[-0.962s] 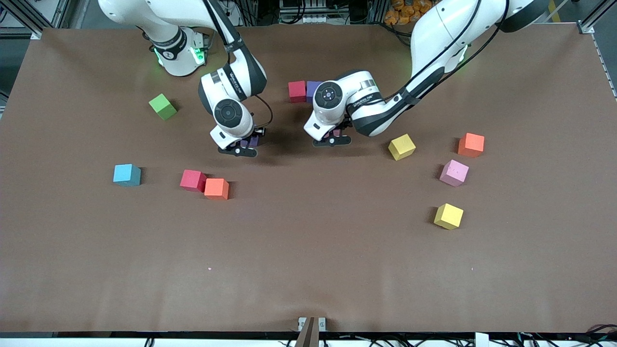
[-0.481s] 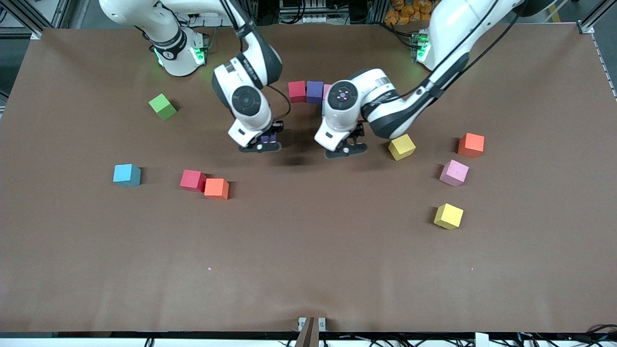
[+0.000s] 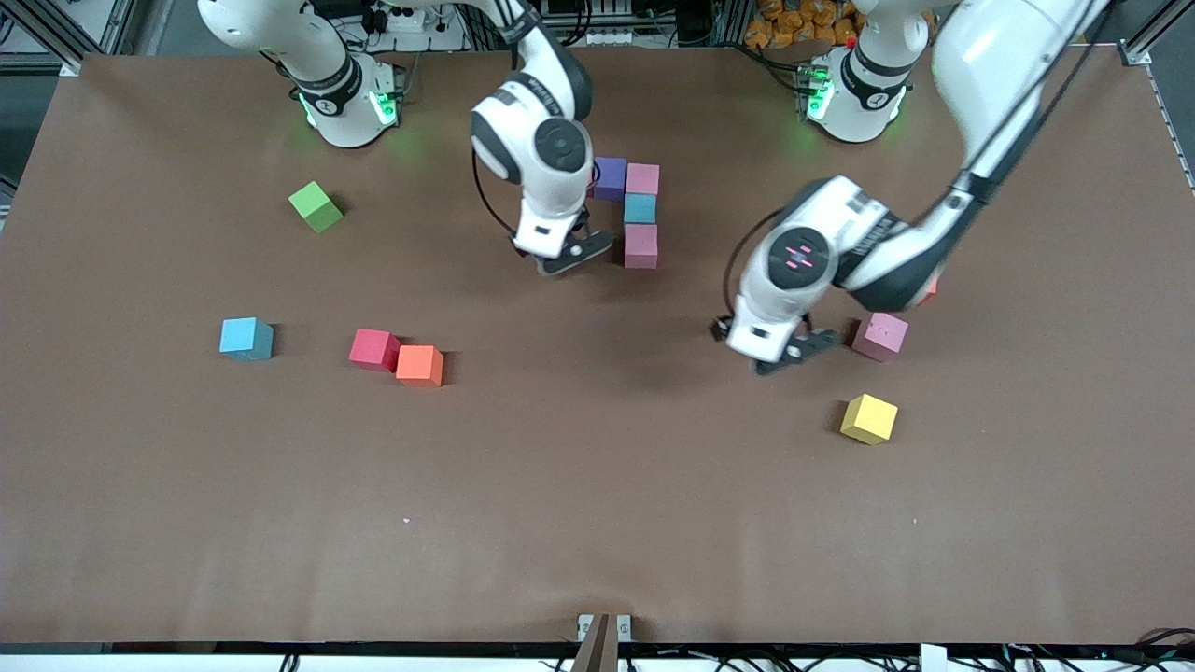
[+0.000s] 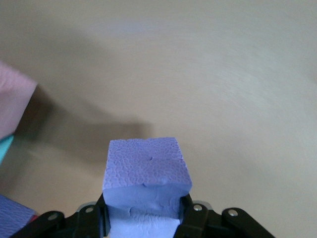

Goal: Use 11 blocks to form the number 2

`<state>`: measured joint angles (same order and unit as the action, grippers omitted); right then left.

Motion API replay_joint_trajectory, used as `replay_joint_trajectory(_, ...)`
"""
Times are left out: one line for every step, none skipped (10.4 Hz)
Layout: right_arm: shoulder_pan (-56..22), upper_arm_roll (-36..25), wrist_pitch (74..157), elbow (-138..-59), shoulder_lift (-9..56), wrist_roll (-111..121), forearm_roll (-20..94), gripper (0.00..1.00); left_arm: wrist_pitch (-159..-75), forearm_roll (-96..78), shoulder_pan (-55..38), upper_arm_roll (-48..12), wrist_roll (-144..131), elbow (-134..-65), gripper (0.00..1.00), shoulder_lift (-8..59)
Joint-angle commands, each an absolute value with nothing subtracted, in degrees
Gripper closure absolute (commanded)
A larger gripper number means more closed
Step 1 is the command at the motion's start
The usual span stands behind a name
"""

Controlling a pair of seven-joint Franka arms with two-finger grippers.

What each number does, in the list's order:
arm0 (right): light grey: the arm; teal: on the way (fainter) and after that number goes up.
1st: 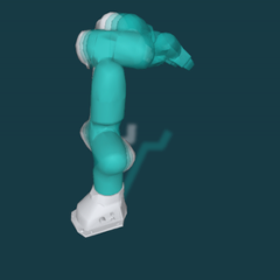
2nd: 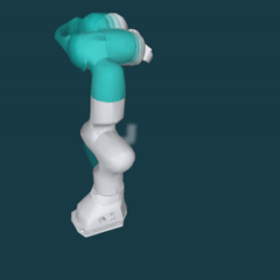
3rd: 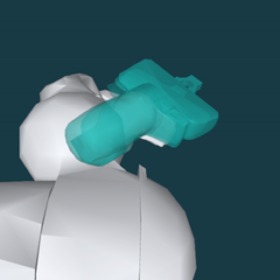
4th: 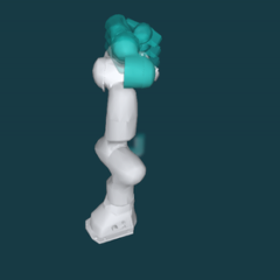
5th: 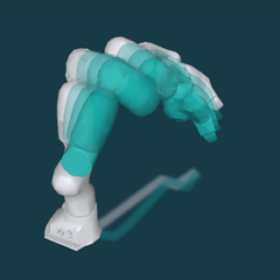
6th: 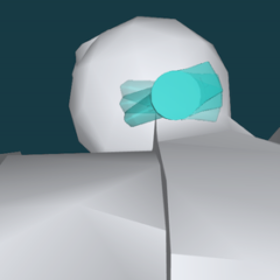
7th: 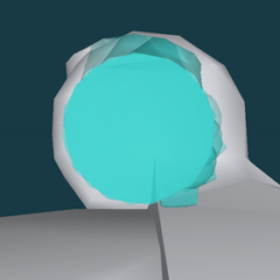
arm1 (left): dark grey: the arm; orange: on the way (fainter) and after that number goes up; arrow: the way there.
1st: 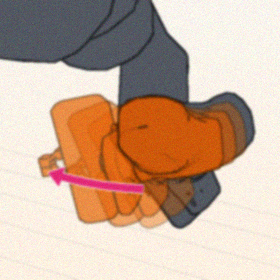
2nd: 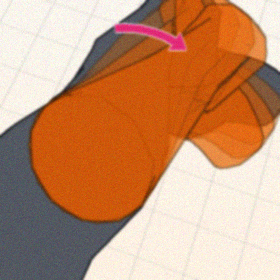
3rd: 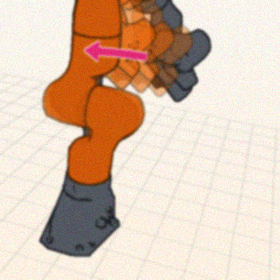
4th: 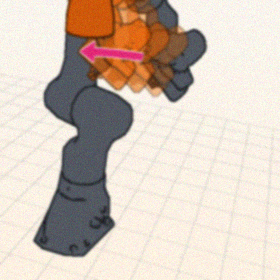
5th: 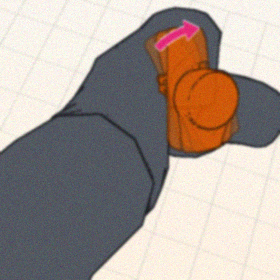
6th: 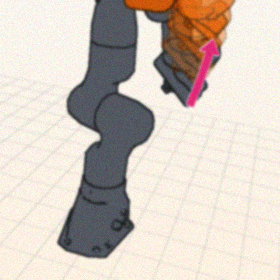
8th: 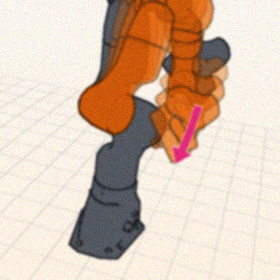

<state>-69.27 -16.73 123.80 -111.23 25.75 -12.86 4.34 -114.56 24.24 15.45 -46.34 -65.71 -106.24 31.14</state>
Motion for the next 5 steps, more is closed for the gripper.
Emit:
replay_joint_trajectory(-73.90,-17.23,123.05,-106.53,30.14,-9.68,-3.83,0.89,-113.03,22.41,20.19,-47.37,-64.95,-109.59,0.00,29.09)
replay_joint_trajectory(-74.79,-17.23,123.05,-106.00,30.76,-5.58,-5.78,0.89,-113.29,21.45,22.39,-48.24,-65.04,-111.25,0.00,29.09)
replay_joint_trajectory(-75.32,-17.23,122.96,-105.47,31.20,0.47,-5.97,0.89,-113.90,20.31,25.02,-49.73,-65.65,-113.01,0.00,29.09)
replay_joint_trajectory(-75.50,-17.23,122.96,-104.34,31.72,4.79,-6.06,0.89,-114.60,19.52,27.92,-51.92,-66.35,-114.59,0.00,29.00)
replay_joint_trajectory(-75.59,-17.23,122.78,-102.76,32.25,8.05,-6.15,0.89,-116.26,19.25,31.34,-54.64,-67.23,-117.13,0.00,29.00)
